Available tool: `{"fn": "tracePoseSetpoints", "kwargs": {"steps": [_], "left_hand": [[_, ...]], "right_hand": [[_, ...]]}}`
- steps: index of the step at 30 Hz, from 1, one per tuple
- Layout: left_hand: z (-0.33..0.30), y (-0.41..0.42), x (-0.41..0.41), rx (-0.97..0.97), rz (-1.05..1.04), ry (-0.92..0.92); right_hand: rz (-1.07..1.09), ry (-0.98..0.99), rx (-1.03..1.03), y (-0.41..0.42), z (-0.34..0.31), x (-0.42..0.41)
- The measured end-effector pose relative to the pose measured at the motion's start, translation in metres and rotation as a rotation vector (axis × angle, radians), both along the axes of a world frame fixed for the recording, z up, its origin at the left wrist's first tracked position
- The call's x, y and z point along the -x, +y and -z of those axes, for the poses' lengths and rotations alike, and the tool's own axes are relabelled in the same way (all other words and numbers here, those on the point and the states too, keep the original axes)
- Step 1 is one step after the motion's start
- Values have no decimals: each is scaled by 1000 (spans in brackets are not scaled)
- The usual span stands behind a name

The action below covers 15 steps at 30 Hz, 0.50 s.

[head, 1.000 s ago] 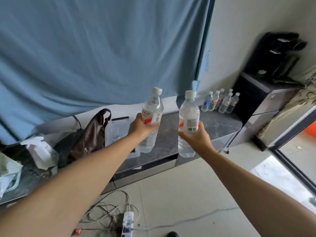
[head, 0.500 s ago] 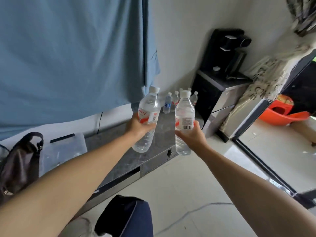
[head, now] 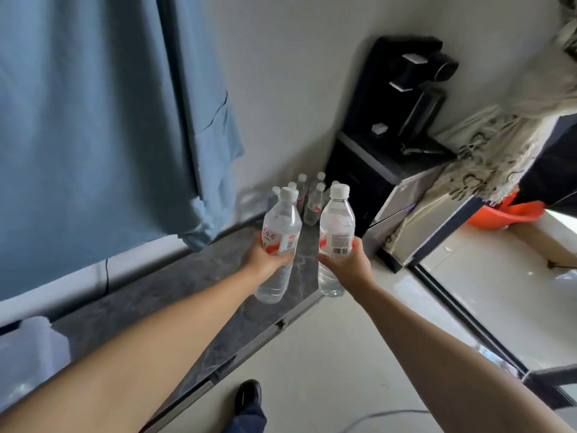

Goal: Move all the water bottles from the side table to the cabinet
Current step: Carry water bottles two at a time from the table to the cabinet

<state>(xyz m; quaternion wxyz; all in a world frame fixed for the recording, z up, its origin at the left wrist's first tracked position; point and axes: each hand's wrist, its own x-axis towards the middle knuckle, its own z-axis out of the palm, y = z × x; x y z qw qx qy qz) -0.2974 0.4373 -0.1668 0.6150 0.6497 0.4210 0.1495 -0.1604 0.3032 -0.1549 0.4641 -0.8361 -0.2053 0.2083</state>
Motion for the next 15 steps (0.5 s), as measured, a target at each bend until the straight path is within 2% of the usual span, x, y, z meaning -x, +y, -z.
{"fn": "tracePoseSetpoints", "kwargs": {"steps": [6, 10, 15], "left_hand": [[31, 39, -81, 174, -42, 38], [64, 50, -124, 158, -164, 92], [134, 79, -185, 141, -279, 112]], "right_hand": [[37, 139, 15, 36, 29, -77], [39, 181, 53, 62, 57, -124], [0, 214, 81, 122, 127, -185]]}}
